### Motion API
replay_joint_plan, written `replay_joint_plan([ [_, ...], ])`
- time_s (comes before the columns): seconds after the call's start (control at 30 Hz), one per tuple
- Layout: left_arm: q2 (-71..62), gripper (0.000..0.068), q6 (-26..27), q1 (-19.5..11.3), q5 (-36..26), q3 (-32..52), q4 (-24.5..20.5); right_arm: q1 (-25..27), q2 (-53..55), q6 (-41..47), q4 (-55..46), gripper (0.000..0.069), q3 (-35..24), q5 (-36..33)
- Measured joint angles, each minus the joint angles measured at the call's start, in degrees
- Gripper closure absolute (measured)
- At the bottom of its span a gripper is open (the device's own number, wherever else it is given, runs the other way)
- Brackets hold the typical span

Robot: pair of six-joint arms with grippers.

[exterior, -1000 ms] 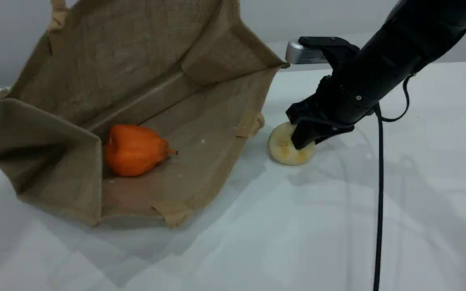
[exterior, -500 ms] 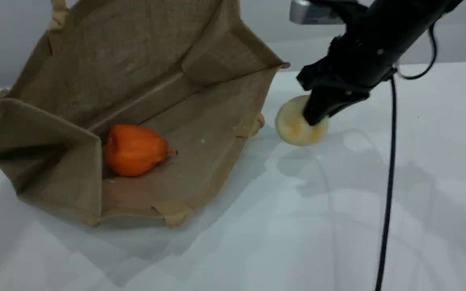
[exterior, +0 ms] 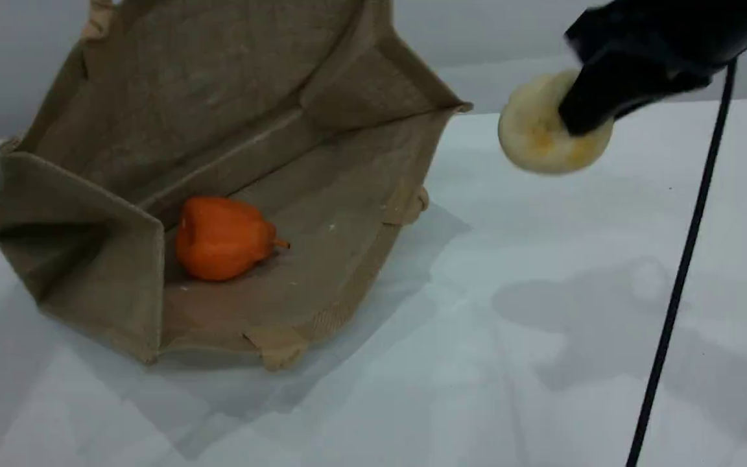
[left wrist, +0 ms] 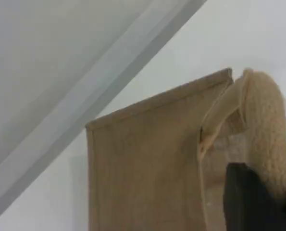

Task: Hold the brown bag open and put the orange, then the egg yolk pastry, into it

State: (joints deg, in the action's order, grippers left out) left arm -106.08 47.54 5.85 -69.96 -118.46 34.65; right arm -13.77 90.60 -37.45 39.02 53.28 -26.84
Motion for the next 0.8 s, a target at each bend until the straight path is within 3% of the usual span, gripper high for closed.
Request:
replay_joint_plan([
  [0.17, 0.0, 0.0595, 0.0, 0.0, 0.0, 0.0, 1.8, -3.5, -7.3, -8.4, 9.0, 0.0655, -4.2, 0.3],
  [0.43, 0.0, 0.0595, 0.0, 0.0, 0.1, 0.0, 1.8, -12.5, -7.5, -22.1, 22.9, 0.0656, -4.4, 6.8],
  [0.63, 0.0, 0.0595, 0.0, 0.0, 0.0, 0.0, 5.0, -15.5, -2.8, -31.8, 34.3, 0.0656, -3.5, 11.9],
  [0.8, 0.0, 0.0595, 0.0, 0.0, -0.1, 0.0, 5.8, -15.5, 4.4, -40.5, 44.4, 0.0656, 0.9, 10.2],
])
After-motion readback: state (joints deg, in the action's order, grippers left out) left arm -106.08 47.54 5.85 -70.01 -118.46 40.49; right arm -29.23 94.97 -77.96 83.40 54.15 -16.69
